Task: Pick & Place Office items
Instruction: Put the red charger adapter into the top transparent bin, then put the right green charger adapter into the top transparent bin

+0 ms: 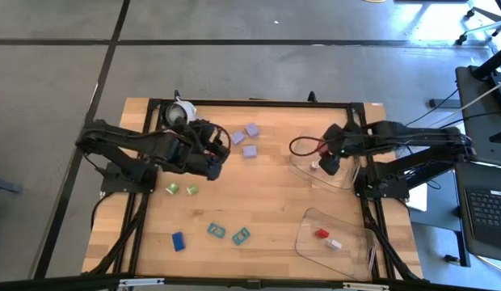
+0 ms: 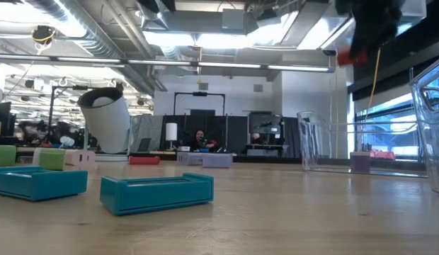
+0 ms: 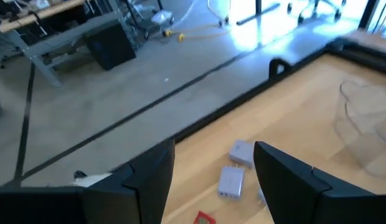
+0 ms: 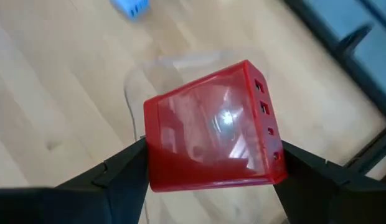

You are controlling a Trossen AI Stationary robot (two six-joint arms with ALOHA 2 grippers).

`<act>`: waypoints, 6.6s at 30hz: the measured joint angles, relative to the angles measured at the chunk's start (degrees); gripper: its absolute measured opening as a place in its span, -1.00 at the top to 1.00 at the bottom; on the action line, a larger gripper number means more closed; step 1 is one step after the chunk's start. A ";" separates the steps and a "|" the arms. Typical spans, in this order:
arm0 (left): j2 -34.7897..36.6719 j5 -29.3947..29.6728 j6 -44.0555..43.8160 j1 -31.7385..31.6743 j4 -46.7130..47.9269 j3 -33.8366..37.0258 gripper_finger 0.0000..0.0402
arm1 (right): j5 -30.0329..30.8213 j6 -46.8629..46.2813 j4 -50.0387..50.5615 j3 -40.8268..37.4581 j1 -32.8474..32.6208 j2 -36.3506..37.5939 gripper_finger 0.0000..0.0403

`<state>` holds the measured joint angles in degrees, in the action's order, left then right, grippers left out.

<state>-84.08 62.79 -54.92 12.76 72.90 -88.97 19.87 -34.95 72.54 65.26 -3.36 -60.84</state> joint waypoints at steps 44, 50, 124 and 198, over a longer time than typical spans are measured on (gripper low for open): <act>-3.07 -11.94 -0.04 -3.01 -5.68 0.02 -0.08 | -6.37 -11.07 -17.46 -34.52 12.44 0.04 -0.44; -3.07 -11.94 -0.02 -3.00 -5.68 0.02 -0.08 | -5.30 -11.07 -18.12 -34.52 12.44 0.04 -0.49; -2.85 -64.44 8.74 -3.59 -29.56 47.12 -0.18 | -2.55 -9.20 -12.46 -1.82 12.39 0.04 -0.68; -2.94 -54.74 13.95 -14.30 -90.84 20.37 0.33 | -5.53 58.87 -46.94 -1.82 0.58 0.02 -0.56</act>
<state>-87.02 8.05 -40.96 -1.54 -17.94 -68.60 14.35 23.92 25.60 63.44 -2.77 -60.82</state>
